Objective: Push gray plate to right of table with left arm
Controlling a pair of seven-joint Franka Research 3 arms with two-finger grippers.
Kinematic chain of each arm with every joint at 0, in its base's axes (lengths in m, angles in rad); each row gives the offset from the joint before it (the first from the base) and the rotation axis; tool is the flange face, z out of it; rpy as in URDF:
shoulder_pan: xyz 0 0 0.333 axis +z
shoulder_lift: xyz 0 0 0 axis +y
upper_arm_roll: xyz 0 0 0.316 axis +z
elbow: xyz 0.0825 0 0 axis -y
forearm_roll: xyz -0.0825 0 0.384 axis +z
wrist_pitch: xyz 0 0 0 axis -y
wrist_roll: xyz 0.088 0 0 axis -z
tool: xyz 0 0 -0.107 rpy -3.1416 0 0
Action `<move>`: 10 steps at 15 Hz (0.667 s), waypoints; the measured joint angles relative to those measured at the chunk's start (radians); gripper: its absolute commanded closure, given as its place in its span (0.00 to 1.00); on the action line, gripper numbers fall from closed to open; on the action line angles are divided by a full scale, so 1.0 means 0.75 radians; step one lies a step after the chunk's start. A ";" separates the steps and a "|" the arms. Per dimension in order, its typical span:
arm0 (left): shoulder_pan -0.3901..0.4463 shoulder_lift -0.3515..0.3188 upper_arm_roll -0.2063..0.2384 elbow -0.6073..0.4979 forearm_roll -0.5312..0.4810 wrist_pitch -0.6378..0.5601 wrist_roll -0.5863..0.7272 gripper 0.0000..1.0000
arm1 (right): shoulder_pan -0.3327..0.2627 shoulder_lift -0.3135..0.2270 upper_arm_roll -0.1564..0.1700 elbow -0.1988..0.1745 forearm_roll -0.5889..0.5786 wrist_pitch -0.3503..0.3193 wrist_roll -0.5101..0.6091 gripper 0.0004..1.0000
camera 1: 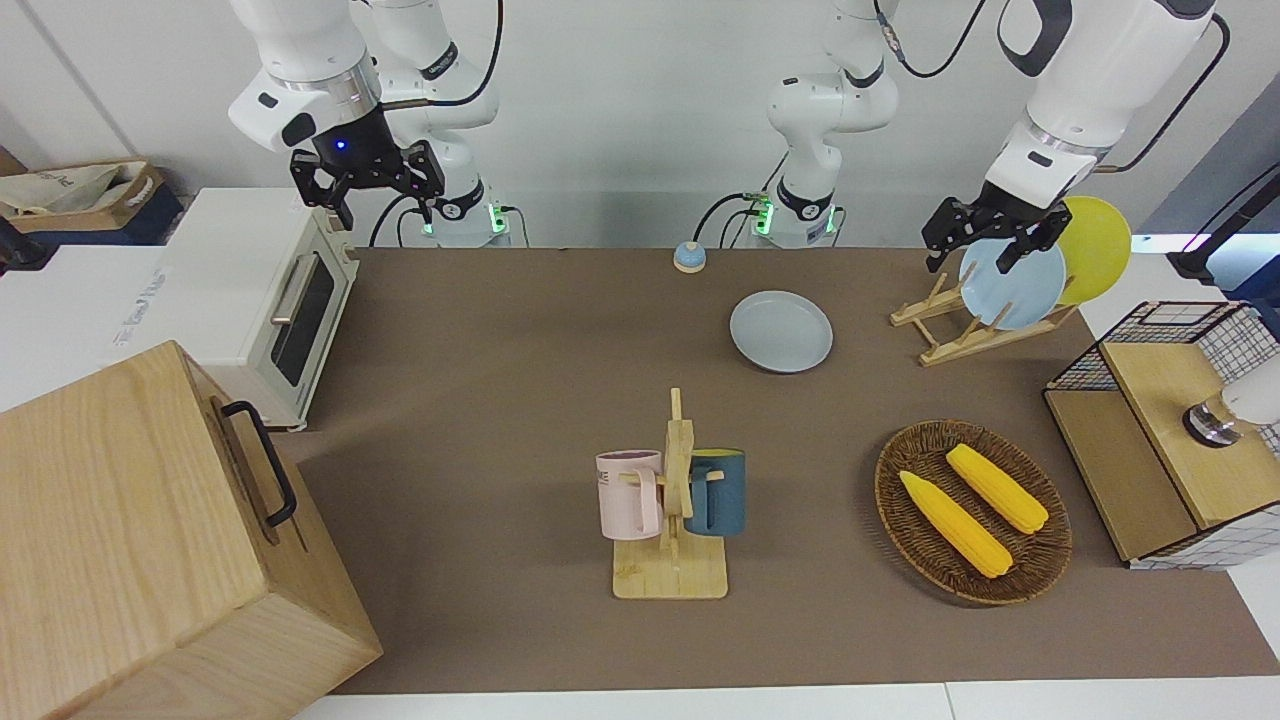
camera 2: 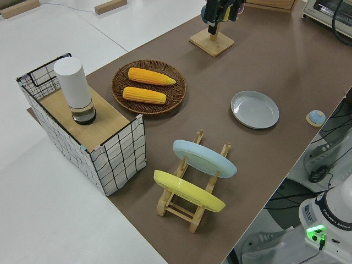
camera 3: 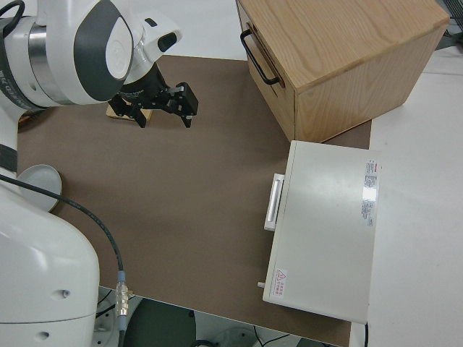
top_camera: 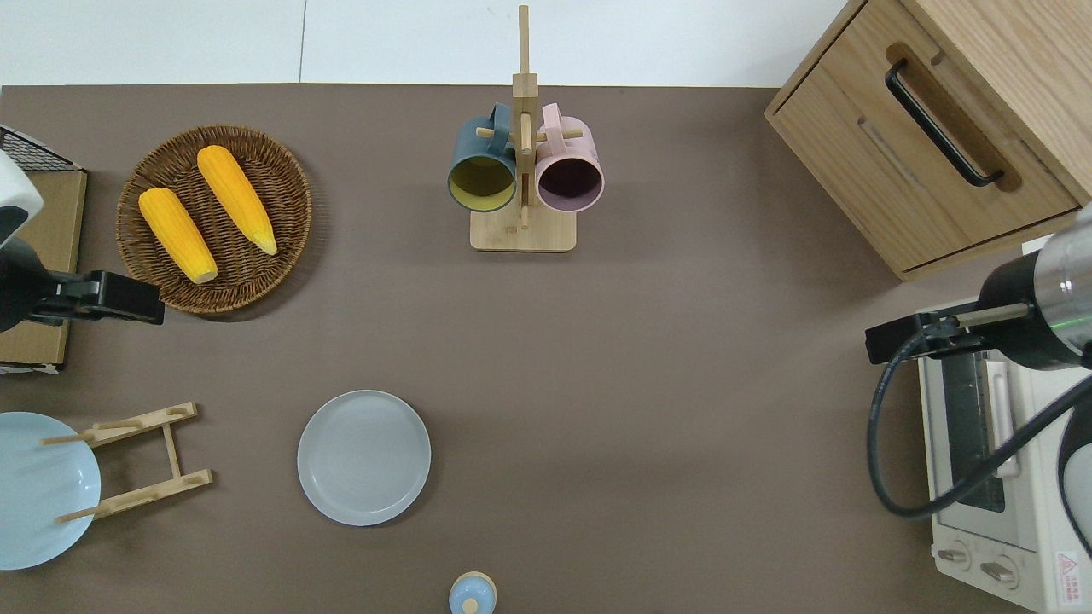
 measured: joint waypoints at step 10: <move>0.000 -0.009 -0.003 -0.004 0.000 -0.049 -0.012 0.01 | 0.000 0.000 0.000 0.000 0.000 0.000 0.000 0.02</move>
